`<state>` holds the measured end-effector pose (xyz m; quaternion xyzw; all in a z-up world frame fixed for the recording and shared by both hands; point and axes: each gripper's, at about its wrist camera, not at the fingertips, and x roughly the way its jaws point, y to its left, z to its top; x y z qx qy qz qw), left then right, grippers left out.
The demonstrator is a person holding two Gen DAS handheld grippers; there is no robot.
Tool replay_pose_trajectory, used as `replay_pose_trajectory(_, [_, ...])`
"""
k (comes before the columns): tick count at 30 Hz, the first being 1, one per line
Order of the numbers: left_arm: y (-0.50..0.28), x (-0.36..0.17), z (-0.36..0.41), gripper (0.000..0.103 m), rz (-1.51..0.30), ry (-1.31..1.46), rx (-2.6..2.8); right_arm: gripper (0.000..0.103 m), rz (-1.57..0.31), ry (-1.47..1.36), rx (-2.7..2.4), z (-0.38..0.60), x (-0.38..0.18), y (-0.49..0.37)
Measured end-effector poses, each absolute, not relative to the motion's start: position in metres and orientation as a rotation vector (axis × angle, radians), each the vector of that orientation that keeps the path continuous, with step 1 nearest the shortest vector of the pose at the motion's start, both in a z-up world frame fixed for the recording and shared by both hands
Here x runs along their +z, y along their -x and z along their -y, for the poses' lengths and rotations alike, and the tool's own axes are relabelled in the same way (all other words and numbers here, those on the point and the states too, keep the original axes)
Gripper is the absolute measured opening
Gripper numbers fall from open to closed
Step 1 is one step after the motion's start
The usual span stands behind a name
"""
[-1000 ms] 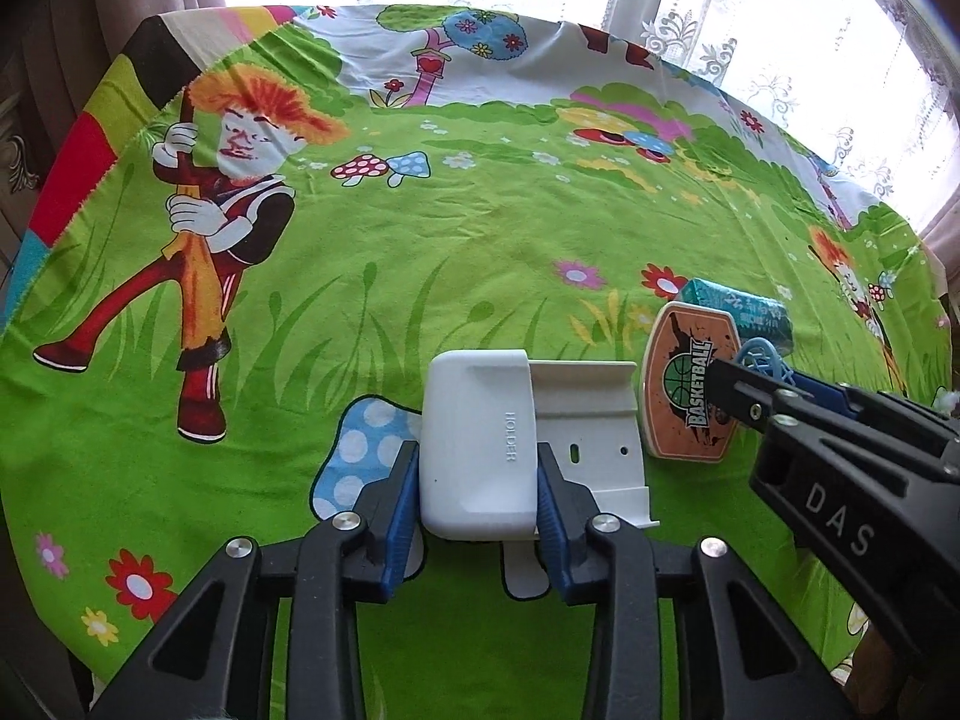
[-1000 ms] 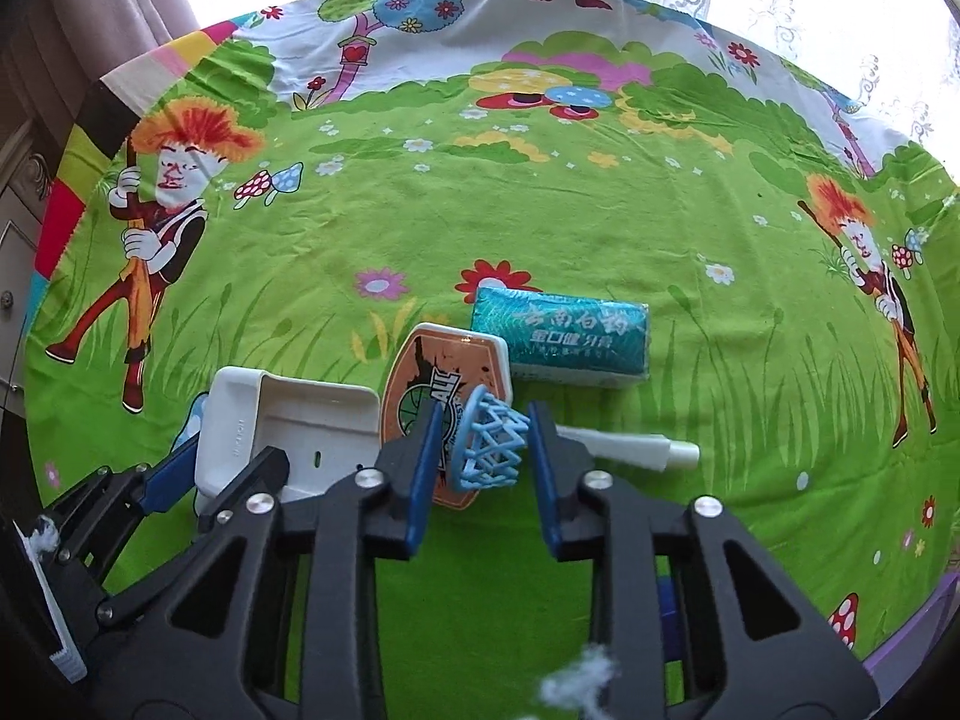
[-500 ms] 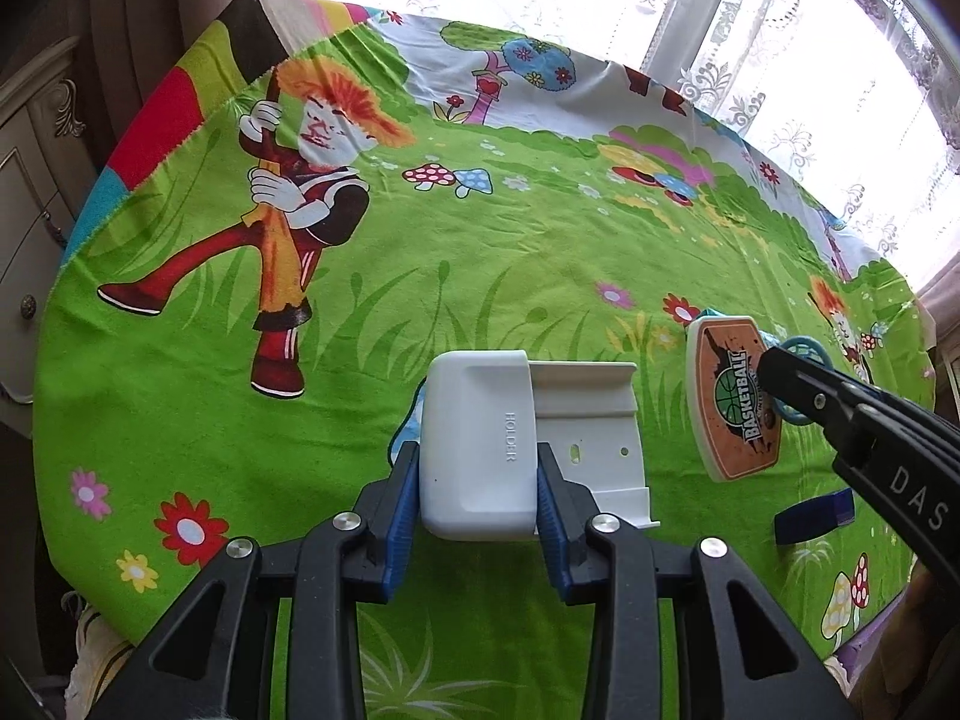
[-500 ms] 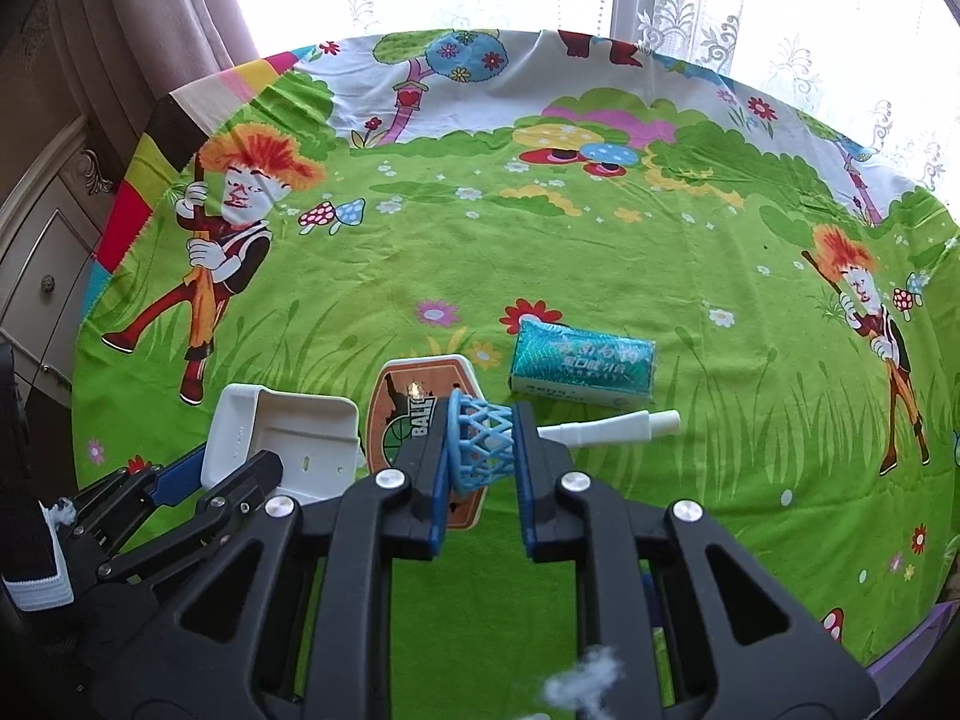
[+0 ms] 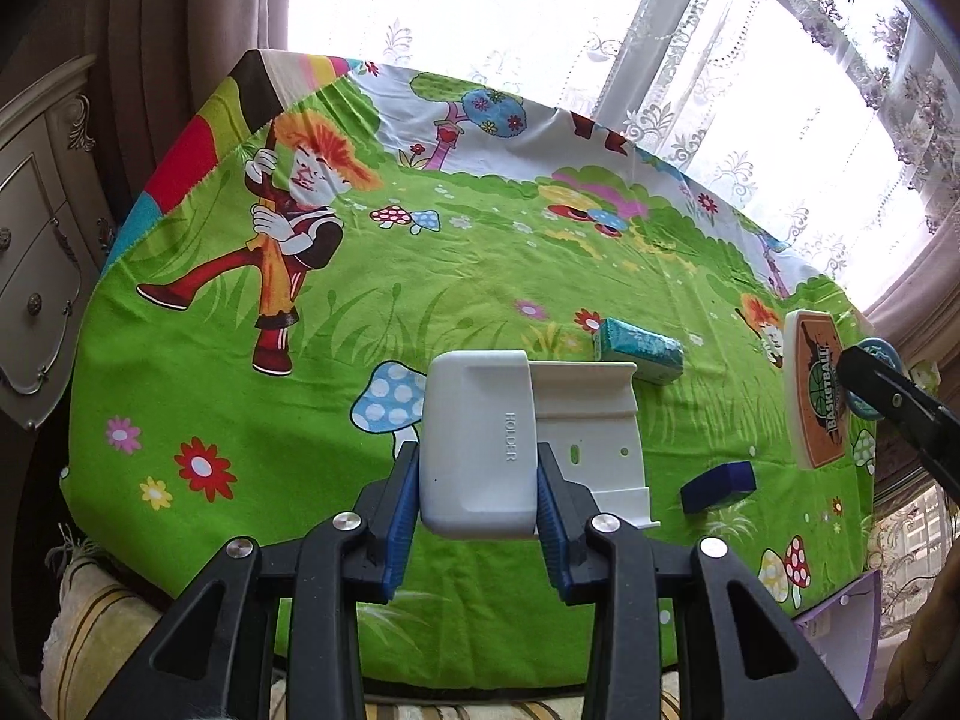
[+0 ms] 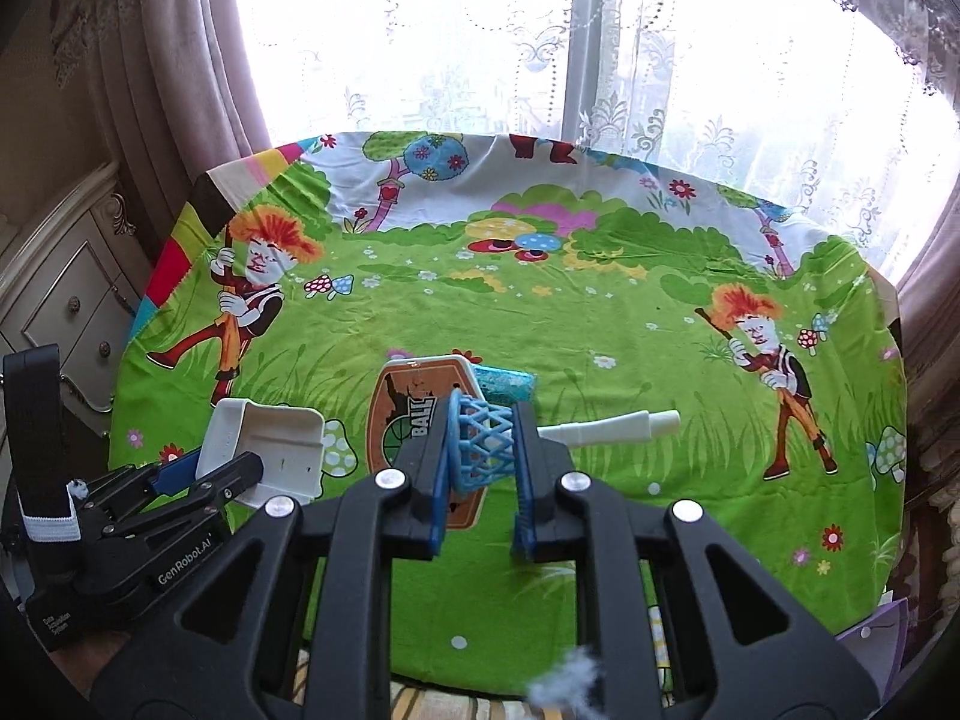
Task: Organize rigid objects
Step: 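Carry both toys over the purple box and open both tools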
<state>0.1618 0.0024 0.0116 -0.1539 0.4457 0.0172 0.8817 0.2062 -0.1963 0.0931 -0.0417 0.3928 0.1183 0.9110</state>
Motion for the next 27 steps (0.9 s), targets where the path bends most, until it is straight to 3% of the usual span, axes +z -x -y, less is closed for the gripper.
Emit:
replay_pose_trajectory(11, [-0.127, 0.032, 0.062, 0.037, -0.914, 0.262, -0.117, 0.021, -0.803, 0.033, 0.122, 0.291, 0.096, -0.140])
replay_pose_trajectory(27, [-0.093, 0.038, 0.166, 0.037, -0.961, 0.141, -0.358, 0.021, -0.923, -0.073, -0.150, 0.449, 0.049, -0.054])
